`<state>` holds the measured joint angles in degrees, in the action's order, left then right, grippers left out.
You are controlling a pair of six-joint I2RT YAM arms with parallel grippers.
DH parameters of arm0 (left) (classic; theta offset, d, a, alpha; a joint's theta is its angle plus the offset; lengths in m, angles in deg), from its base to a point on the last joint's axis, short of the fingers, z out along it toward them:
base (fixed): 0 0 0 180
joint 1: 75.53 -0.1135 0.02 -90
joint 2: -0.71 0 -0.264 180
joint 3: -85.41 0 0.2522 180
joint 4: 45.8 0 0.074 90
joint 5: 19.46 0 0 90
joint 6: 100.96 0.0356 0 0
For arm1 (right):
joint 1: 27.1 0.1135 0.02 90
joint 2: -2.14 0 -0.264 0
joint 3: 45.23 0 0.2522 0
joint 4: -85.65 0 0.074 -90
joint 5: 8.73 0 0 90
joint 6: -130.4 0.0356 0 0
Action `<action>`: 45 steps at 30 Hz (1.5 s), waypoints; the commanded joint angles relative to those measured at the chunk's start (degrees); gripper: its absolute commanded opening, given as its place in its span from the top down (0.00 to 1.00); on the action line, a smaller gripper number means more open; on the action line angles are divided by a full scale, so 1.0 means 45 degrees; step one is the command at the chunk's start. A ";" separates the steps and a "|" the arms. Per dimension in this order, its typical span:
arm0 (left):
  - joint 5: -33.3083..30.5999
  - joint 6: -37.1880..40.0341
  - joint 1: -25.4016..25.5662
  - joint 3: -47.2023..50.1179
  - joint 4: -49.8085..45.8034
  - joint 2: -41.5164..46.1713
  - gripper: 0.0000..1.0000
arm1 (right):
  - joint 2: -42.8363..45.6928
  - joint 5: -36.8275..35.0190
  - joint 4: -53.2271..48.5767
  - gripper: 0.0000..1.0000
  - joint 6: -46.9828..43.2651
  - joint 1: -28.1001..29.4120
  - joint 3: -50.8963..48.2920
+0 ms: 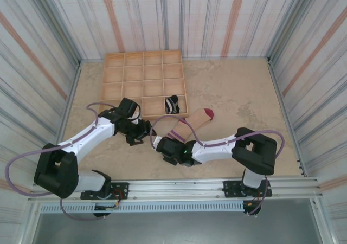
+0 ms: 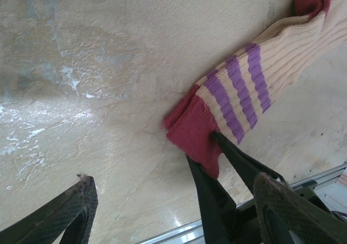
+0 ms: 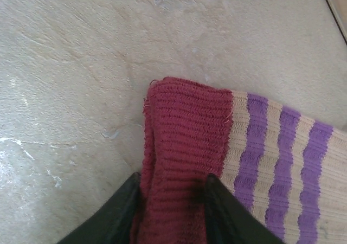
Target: Roll the socks
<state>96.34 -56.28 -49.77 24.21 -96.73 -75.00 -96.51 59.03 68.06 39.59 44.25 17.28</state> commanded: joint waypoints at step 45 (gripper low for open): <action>-0.2802 -0.2618 0.4213 0.1217 0.6202 -0.1522 0.49 | 0.1397 1.4529 0.5759 1.00 1.0950 -0.8689 -0.4980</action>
<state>85.37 -68.04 -31.59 31.14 -69.47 -80.66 -90.81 121.71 92.43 83.63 6.27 -3.61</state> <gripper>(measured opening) 0.514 0.075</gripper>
